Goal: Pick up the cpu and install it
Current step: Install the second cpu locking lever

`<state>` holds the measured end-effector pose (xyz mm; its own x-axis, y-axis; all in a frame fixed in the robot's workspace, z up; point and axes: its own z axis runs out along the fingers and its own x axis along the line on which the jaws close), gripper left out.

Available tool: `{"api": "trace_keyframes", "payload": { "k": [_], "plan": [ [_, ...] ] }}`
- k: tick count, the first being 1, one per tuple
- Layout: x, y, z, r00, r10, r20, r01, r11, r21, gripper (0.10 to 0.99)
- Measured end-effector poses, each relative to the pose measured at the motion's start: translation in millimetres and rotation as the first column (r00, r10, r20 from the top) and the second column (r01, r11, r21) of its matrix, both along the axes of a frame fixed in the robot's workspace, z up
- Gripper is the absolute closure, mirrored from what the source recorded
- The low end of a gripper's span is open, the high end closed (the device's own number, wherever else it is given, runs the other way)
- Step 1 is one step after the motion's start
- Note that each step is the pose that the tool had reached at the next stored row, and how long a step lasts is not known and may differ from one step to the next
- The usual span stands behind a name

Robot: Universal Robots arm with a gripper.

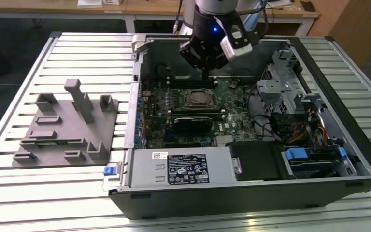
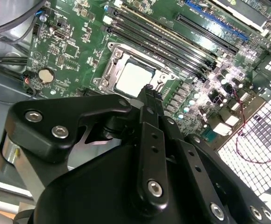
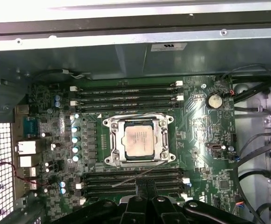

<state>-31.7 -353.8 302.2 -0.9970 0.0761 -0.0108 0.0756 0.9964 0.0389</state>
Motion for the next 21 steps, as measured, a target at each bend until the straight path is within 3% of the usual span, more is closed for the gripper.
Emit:
{"api": "trace_keyframes", "payload": {
  "k": [21],
  "plan": [
    [5.4,-1.7,-19.7,1.0,0.0,-0.0001,0.0,1.0,0.0,0.98]
  ]
}}
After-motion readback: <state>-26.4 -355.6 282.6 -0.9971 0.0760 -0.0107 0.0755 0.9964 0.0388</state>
